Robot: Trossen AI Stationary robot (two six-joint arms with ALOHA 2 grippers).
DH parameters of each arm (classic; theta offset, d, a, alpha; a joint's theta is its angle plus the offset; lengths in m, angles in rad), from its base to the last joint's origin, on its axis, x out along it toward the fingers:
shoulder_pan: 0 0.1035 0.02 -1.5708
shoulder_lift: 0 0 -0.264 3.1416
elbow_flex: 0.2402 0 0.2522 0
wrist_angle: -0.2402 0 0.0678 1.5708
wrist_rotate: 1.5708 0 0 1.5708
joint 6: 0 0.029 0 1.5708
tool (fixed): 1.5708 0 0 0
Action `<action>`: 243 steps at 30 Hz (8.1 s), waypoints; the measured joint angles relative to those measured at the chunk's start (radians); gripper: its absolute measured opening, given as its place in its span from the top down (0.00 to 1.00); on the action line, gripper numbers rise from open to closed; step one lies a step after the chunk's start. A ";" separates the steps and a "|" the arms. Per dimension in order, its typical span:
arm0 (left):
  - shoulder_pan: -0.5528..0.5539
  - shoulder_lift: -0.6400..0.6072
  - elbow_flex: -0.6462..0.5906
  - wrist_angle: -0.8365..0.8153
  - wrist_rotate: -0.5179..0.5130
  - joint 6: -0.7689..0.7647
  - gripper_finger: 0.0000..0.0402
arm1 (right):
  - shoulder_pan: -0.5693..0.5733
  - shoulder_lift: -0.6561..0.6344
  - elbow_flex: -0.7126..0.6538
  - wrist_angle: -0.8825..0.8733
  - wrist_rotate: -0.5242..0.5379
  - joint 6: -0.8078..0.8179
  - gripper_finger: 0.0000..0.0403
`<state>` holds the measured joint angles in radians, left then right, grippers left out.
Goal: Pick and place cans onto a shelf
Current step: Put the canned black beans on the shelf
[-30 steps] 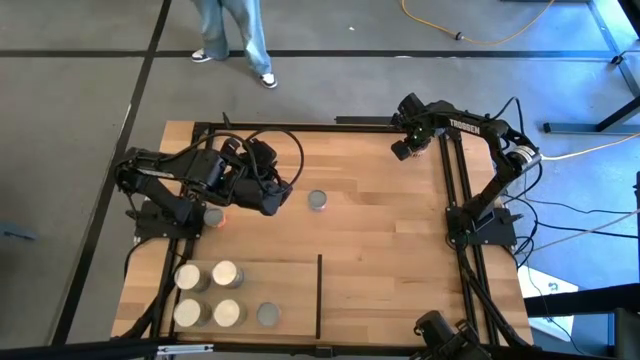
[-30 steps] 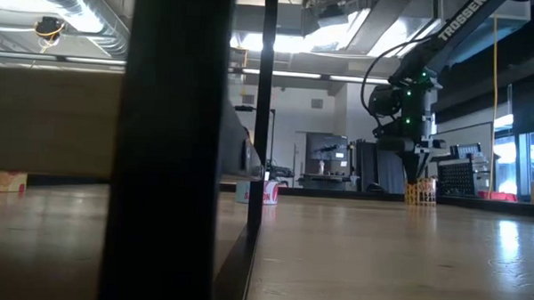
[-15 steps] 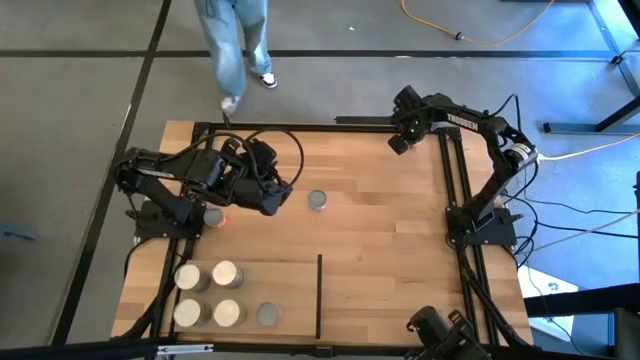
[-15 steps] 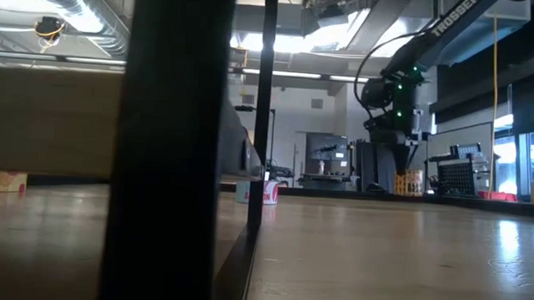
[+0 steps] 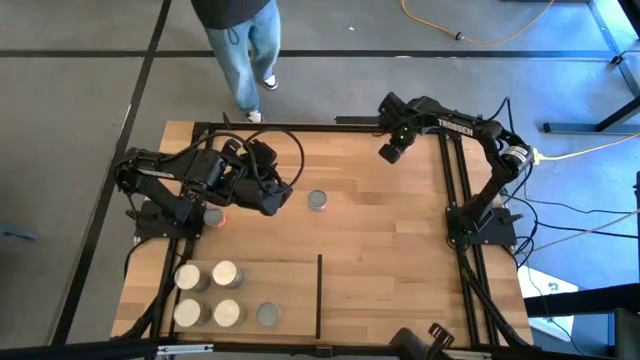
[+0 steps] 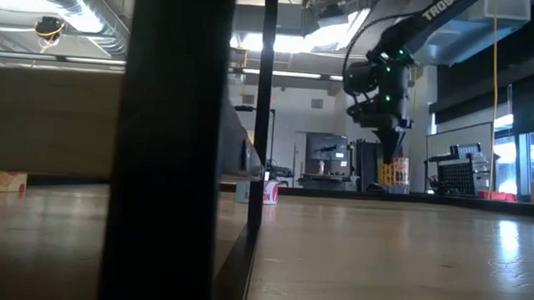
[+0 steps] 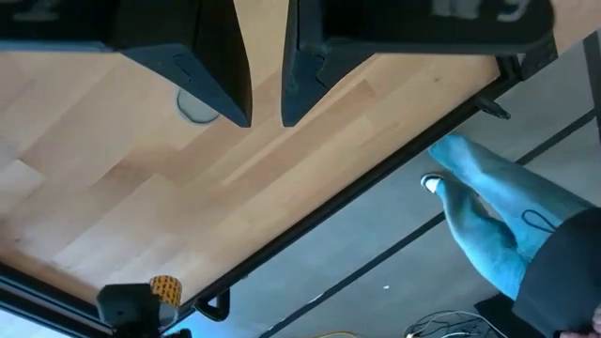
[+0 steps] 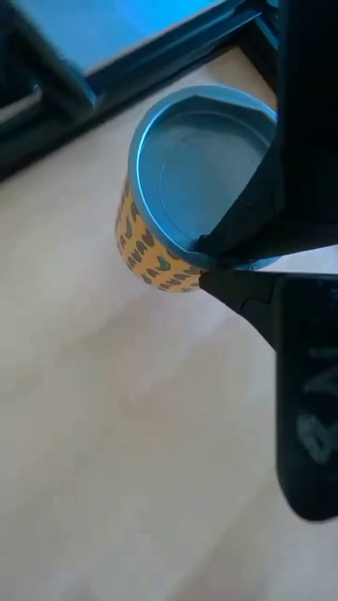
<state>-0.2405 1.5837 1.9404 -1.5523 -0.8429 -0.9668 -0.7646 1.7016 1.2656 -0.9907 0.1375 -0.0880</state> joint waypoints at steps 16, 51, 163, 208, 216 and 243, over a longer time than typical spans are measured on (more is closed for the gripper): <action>-0.015 0.000 0.000 -0.005 0.053 0.009 0.86 | 0.427 -0.002 0.283 -0.189 0.001 -0.006 0.96; -0.224 -0.081 0.001 -0.018 0.109 -0.026 0.86 | 0.932 0.418 0.908 -0.098 -0.094 0.085 0.96; -0.231 -0.081 0.000 -0.019 0.105 -0.007 0.86 | 0.833 0.592 0.768 -0.429 -0.225 -0.416 0.80; 0.029 0.021 0.000 0.230 0.488 1.038 0.99 | 0.806 -0.234 1.073 -0.581 -0.237 -0.089 0.79; 0.113 0.124 0.000 0.237 0.488 1.165 0.89 | 0.806 -0.299 1.072 -0.580 -0.237 -0.074 0.79; 0.229 0.489 0.000 0.412 0.976 1.968 0.86 | 0.806 -0.317 1.072 -0.580 -0.236 -0.072 0.79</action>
<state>-0.0116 2.0727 1.9404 -1.1402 0.1330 1.0012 0.0418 1.3846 2.3375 -1.5711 -0.0986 -0.1604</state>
